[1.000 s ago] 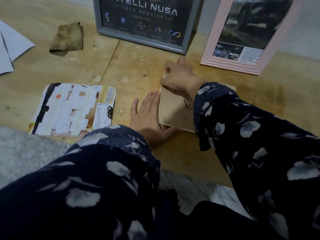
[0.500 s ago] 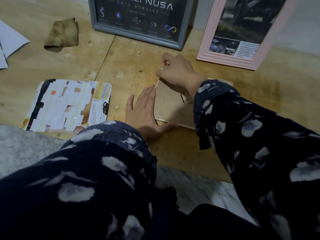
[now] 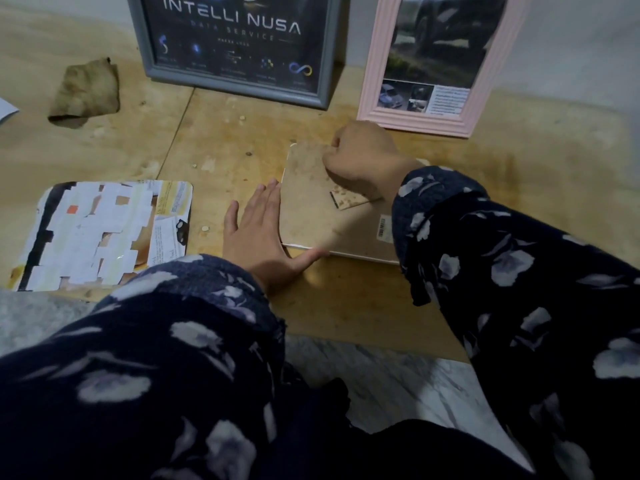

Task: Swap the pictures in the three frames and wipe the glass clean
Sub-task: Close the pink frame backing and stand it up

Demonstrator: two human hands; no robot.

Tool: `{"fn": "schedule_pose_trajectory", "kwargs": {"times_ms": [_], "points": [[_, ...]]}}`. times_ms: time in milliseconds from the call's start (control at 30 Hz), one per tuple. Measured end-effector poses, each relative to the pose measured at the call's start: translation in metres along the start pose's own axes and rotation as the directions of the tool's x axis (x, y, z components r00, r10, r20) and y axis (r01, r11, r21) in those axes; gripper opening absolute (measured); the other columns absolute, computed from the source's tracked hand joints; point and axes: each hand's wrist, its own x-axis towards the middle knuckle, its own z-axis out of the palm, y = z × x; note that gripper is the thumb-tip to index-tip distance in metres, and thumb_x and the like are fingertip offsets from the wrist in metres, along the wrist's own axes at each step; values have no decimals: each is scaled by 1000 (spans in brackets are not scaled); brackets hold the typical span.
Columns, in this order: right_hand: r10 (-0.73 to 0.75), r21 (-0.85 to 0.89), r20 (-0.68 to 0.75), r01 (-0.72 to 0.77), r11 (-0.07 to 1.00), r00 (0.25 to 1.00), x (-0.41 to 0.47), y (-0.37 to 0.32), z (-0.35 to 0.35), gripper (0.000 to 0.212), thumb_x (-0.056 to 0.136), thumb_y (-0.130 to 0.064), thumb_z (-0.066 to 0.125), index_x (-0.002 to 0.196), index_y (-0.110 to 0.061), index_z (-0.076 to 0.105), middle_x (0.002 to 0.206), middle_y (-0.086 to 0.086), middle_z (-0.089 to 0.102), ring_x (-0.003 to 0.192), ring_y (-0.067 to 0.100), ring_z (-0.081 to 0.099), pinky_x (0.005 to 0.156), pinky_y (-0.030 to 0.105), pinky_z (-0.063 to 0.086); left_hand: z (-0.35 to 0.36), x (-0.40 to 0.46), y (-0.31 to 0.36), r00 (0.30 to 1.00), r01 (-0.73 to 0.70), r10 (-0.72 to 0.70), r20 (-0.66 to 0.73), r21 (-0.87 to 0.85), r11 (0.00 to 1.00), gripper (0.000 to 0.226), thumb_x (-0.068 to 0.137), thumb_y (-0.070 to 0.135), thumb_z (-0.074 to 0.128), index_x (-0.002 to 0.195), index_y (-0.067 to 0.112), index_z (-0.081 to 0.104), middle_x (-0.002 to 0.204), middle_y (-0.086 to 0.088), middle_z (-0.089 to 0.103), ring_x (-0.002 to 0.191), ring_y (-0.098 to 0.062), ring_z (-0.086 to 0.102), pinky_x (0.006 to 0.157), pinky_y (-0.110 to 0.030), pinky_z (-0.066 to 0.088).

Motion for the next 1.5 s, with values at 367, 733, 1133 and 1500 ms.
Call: {"fn": "schedule_pose_trajectory", "kwargs": {"times_ms": [367,733,1133,1500], "points": [[48,4,114,-49,999,992,4,-5,-23,21,61,-26,61,76,-14,68,79,5,62,79,25,58,51,24,36,-2,-1,3,1000,8,-8,24,9,1000,117,68,90,34,155,19,0,162,8,-3,148,-9,0,120,-43,-1],[97,247,259,-163,955,961,4,-7,-49,12,61,-23,64,68,-14,62,63,3,59,55,21,56,54,27,44,-3,-2,3,1000,1,-1,3,-39,999,118,68,89,38,154,19,-1,162,7,2,148,-11,4,120,-44,-1],[105,33,391,-128,991,914,4,12,-54,65,77,-40,72,135,-18,52,136,1,52,123,26,50,105,42,39,-3,-1,2,1000,19,-19,14,-23,1000,119,67,91,36,154,19,-3,162,7,3,148,-10,3,120,-44,-1],[132,-159,235,-96,983,963,-17,16,-41,63,59,-41,88,108,-9,63,103,8,66,94,29,62,87,39,52,-4,-2,1,1000,4,-4,-3,-46,999,119,68,88,39,154,16,2,162,5,7,148,-10,6,120,-44,0]]}}
